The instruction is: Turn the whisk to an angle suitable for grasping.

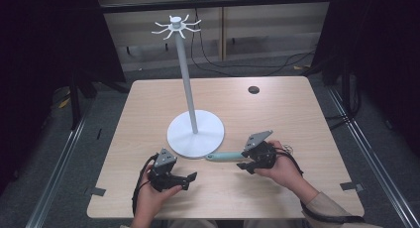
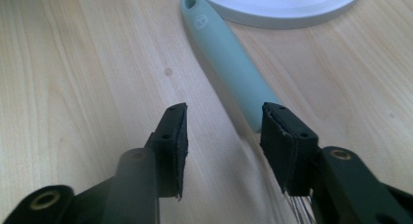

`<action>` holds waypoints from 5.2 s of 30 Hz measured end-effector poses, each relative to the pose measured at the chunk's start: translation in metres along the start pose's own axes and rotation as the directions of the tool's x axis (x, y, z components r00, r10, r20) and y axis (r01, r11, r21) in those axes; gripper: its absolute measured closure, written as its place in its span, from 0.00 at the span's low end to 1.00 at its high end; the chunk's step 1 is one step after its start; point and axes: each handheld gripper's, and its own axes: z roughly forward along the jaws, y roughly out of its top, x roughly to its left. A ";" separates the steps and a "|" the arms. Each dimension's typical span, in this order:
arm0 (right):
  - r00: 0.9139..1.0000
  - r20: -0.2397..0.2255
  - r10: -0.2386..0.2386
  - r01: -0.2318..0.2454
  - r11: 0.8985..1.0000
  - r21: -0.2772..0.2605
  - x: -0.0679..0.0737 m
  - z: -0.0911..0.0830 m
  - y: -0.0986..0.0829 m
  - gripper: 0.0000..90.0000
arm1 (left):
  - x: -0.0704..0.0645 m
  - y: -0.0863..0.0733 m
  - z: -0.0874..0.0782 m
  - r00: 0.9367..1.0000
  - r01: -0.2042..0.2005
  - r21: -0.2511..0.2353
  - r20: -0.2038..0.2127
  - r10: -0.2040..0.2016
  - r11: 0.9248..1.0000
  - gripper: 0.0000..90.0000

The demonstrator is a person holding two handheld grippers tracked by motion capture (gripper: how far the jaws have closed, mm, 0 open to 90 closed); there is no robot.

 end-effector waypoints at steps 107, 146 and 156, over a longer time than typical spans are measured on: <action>0.991 -0.097 -0.087 0.105 0.974 0.200 -0.050 -0.020 0.057 0.78 | 0.000 0.002 0.004 1.000 -0.001 -0.002 0.001 0.001 1.000 0.07; 0.992 -0.013 0.124 -0.121 0.931 -0.343 -0.074 -0.084 0.045 0.78 | -0.001 0.002 0.004 1.000 0.006 -0.009 0.000 -0.006 1.000 0.07; 0.988 -0.018 0.153 -0.146 0.895 -0.421 -0.074 -0.090 0.051 0.78 | -0.001 0.002 0.004 1.000 0.004 -0.009 0.007 -0.004 1.000 0.07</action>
